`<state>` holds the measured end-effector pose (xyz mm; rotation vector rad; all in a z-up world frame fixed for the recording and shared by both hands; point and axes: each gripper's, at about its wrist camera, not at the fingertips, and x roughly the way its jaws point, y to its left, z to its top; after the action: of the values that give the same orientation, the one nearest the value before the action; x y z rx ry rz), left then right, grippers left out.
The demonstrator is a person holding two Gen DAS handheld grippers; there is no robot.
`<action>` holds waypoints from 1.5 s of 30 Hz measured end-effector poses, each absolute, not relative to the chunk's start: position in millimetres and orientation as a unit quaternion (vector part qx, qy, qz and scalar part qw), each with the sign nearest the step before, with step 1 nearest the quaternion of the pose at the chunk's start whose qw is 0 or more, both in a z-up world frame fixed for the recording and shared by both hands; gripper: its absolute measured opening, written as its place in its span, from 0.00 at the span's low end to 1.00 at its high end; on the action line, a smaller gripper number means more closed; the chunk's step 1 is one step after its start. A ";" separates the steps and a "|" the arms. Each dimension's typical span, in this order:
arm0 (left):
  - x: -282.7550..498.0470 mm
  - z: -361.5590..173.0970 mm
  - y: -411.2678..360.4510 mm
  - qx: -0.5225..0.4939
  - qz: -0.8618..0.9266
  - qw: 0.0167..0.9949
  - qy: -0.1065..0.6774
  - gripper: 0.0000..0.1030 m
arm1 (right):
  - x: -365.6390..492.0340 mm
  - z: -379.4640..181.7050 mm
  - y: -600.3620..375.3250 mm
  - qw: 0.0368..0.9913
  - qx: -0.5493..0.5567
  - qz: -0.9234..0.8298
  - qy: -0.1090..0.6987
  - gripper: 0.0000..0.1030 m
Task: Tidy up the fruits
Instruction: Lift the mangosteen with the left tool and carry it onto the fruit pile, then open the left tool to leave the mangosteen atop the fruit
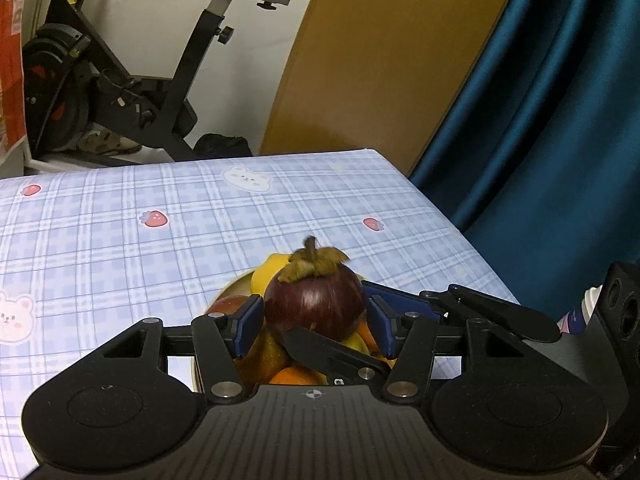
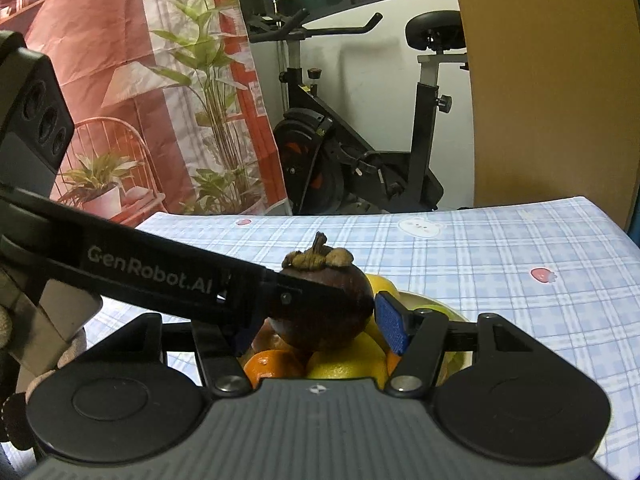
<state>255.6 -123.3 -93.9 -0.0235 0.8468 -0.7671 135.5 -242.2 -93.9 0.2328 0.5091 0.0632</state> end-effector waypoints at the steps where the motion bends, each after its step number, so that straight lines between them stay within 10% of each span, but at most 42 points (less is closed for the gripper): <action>1: 256.4 -93.9 -123.6 -0.012 -0.364 0.841 0.400 0.57 | 137.4 -94.7 -242.9 0.960 0.116 0.031 0.253 0.61; 26: 246.9 -83.2 -127.0 -0.001 -0.362 0.848 0.388 0.68 | 136.6 -94.4 -252.4 0.957 0.134 0.013 0.258 0.63; 45: 191.4 -33.2 -50.2 0.006 -0.249 0.904 0.347 0.90 | 97.6 -62.8 -238.6 0.957 0.118 -0.024 0.264 0.98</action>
<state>191.4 -50.2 -33.2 0.0129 0.7169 -0.5153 97.6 -238.6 -62.8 0.2398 0.5351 -0.0490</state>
